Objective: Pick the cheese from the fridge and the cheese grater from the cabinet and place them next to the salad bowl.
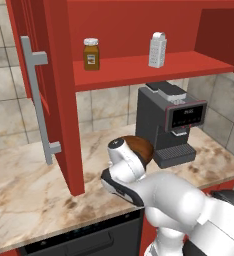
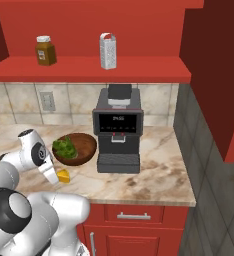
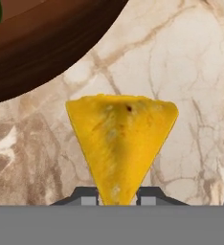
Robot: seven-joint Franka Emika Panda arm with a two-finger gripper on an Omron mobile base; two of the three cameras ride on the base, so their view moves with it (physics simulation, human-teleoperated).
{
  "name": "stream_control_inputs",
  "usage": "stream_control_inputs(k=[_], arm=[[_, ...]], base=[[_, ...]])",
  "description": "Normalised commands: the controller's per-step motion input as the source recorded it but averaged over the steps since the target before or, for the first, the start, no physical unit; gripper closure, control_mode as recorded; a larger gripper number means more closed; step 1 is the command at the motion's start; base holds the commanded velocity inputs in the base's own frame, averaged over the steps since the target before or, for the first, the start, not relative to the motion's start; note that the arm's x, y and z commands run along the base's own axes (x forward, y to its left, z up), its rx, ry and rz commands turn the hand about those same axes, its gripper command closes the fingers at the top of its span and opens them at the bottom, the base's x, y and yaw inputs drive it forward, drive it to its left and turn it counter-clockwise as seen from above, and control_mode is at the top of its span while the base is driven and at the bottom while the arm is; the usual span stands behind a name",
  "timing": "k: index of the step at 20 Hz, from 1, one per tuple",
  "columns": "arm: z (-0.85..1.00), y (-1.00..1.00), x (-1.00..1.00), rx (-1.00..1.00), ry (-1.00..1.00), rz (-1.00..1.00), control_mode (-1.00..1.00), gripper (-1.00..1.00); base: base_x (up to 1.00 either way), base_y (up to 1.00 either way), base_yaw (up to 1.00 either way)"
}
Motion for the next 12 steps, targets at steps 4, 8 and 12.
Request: stream_control_inputs(k=[4, 8, 12], arm=[[-0.04, 0.0, 0.03, 0.0, 0.0, 0.0, -1.0, 1.0], [0.0, 0.0, 0.0, 0.0, 0.0, 0.0, -1.0, 1.0], [0.0, 0.0, 0.0, 0.0, 0.0, 0.0, -1.0, -1.0]], base=[[0.0, 0.0, 0.0], [0.0, 0.0, 0.0], [0.0, 0.0, 0.0]])
